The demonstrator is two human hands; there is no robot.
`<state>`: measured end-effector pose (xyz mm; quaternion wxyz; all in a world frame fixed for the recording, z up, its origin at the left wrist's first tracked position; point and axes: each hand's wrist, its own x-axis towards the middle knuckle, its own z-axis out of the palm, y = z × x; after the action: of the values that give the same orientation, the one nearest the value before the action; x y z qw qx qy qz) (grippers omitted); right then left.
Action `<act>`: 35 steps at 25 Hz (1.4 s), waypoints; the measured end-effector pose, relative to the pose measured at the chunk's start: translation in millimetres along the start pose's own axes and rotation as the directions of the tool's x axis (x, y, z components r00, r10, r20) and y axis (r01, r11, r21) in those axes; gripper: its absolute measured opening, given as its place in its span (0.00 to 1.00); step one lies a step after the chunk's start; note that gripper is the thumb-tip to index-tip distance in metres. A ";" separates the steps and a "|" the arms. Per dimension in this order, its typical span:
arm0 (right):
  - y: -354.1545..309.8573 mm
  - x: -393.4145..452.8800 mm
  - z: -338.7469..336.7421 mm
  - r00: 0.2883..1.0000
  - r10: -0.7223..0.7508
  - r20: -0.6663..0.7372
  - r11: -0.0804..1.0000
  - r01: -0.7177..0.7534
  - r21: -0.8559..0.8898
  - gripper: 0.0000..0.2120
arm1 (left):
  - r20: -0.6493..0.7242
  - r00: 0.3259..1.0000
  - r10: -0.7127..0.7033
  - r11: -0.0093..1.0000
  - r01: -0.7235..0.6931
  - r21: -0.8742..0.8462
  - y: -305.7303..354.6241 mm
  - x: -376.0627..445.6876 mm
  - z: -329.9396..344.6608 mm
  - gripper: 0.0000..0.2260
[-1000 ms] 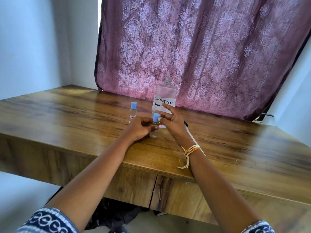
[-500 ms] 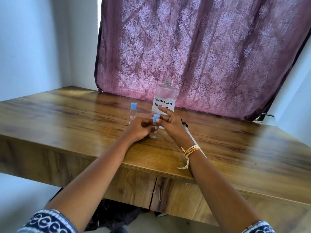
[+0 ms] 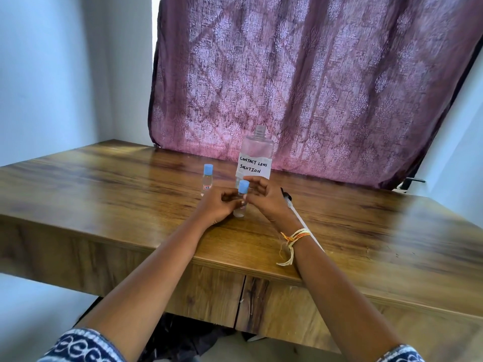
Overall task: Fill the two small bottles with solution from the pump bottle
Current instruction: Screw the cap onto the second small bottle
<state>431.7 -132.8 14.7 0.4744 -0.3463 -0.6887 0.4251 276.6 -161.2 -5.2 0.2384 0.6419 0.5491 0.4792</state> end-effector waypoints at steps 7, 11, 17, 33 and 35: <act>21.2 -0.4 9.9 1.000 0.015 -0.011 0.928 -0.018 -0.373 0.20 | -0.103 0.995 0.020 0.996 -0.011 0.088 -1.2 -1.1 1.6 0.10; 20.0 11.2 21.2 1.000 -0.021 -0.014 0.871 0.011 -0.491 0.14 | -0.224 0.974 -0.025 0.992 0.051 0.114 -2.4 2.3 1.0 0.11; 24.9 23.3 30.9 1.000 0.012 -0.014 0.828 -0.017 -0.561 0.17 | -0.310 0.938 -0.159 0.983 0.180 0.042 -7.9 8.3 -1.1 0.19; -18.2 20.6 -51.6 0.976 0.041 -0.216 0.827 -0.154 -0.541 0.13 | -0.388 0.832 0.397 0.896 -0.261 0.359 68.5 28.1 3.1 0.15; -18.1 32.5 -70.0 0.962 0.071 -0.263 0.786 -0.216 -0.580 0.14 | -0.413 0.813 0.409 0.901 -0.288 0.325 82.1 47.4 0.0 0.18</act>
<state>486.6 -93.5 56.1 0.3810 -0.5770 -0.7007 0.1762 312.7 -140.2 79.9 -0.0770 0.6205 0.5174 0.5842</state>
